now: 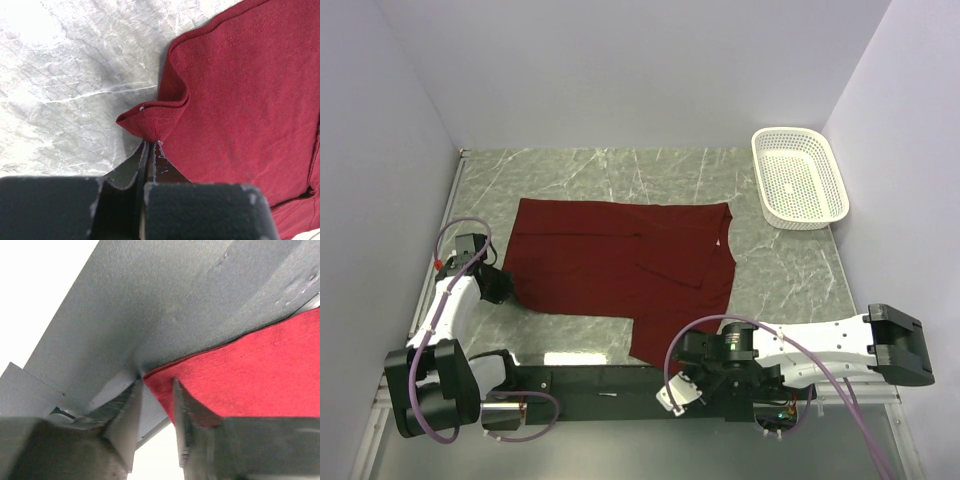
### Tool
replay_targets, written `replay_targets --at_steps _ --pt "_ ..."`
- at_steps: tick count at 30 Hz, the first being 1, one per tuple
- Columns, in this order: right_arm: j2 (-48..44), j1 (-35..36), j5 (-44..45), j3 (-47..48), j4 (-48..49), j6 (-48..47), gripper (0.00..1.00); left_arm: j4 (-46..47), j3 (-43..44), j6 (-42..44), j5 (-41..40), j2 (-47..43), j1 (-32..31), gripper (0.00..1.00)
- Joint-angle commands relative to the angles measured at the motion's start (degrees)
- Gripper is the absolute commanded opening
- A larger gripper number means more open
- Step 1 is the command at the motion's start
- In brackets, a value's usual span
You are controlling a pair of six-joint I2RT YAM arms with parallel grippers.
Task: Fold and stack the t-shirts
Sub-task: Fold the tshirt
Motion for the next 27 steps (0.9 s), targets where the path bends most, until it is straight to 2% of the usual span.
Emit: replay_targets --at_steps 1,5,6,8,9,12,16,18,20,22,27 --pt "1.2 0.7 0.7 0.1 2.0 0.9 0.35 1.2 -0.2 0.9 0.4 -0.6 0.2 0.02" --pt "1.7 0.8 1.7 0.1 2.8 1.6 0.22 1.4 -0.2 1.0 0.6 -0.3 0.2 0.02" --pt "1.5 0.7 2.0 0.0 2.9 1.7 0.13 1.4 -0.2 1.0 0.7 -0.4 0.2 0.02" --pt "1.0 0.7 2.7 -0.1 3.6 2.2 0.07 1.5 -0.2 1.0 0.8 -0.5 0.2 0.02" --pt "0.3 0.6 2.8 0.1 3.8 2.5 0.00 1.5 -0.2 1.1 1.0 -0.6 0.2 0.02" --pt "-2.5 -1.9 2.8 0.9 3.3 3.0 0.00 1.3 -0.2 1.3 1.4 -0.8 0.2 0.02" --pt "-7.6 -13.9 -3.4 6.5 0.4 2.7 0.00 1.0 -0.1 1.0 1.6 -1.5 0.3 0.02" --pt "-10.7 -23.3 -7.7 8.4 -0.4 1.8 0.00 1.3 -0.2 0.7 1.9 -1.6 0.4 0.02" --pt "-12.2 -29.3 -10.0 9.8 2.8 4.5 0.00 2.1 -0.4 0.4 2.3 -0.8 0.4 0.02" --pt "-13.1 -31.9 -8.5 10.7 5.6 8.4 0.00 2.9 -0.3 0.0 3.6 0.5 0.4 0.02" --pt "-9.7 -44.4 -10.7 14.7 11.5 15.2 0.00 4.2 2.2 -0.3 5.3 2.8 0.4 0.01"
